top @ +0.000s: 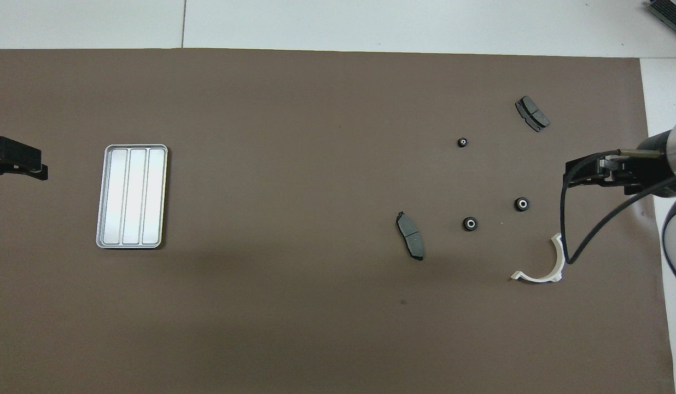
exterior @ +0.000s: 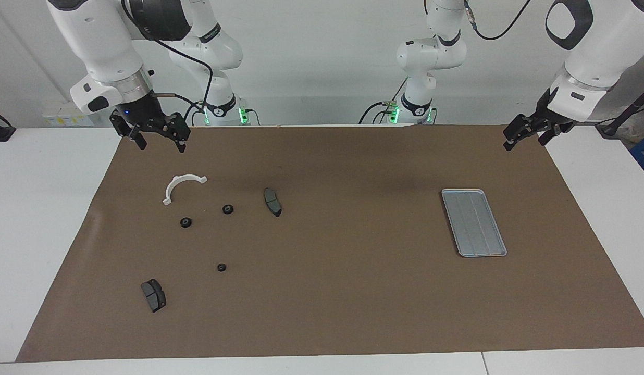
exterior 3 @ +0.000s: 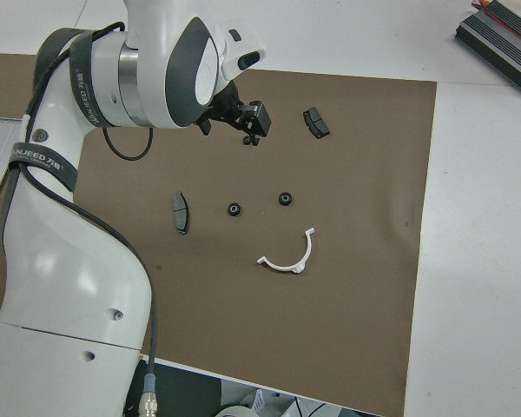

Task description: Pick bearing gear from pile to tray

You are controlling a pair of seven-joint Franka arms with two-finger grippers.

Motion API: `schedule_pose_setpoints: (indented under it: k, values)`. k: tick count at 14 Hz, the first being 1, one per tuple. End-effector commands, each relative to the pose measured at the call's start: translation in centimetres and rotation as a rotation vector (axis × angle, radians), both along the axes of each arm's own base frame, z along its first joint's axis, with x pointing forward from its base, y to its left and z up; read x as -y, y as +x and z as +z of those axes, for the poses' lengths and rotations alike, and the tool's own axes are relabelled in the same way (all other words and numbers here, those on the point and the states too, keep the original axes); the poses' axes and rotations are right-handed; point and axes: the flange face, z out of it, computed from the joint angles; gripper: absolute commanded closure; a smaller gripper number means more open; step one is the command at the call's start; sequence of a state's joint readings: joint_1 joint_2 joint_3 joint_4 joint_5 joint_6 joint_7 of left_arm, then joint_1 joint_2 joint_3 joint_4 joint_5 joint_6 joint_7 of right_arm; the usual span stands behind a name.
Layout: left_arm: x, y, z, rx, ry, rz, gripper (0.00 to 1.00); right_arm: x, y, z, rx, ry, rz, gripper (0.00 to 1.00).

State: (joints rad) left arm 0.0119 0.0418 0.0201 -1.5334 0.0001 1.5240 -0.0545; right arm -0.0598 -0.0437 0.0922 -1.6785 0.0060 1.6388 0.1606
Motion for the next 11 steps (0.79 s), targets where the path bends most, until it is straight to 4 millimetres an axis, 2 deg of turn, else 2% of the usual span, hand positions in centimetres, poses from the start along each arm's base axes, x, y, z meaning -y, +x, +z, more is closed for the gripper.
schedule_pose_setpoints:
  k: [1, 6, 8, 11]
  values:
    - [-0.14, -0.46, 0.34, 0.012, 0.02, -0.004, 0.0, 0.09, -0.69, -0.06, 0.014, 0.019, 0.016, 0.0]
    - [-0.14, -0.44, 0.35, 0.014, 0.02, -0.004, 0.0, 0.65, -0.69, 0.21, 0.013, 0.021, 0.008, 0.0]
    - [-0.14, -0.46, 0.34, 0.012, 0.02, -0.004, 0.0, 0.24, -0.66, 0.18, 0.016, 0.021, 0.023, 0.0]
    - [-0.14, -0.46, 0.34, 0.012, 0.02, -0.004, 0.0, 0.32, -0.26, -0.67, 0.045, 0.022, 0.018, 0.0]
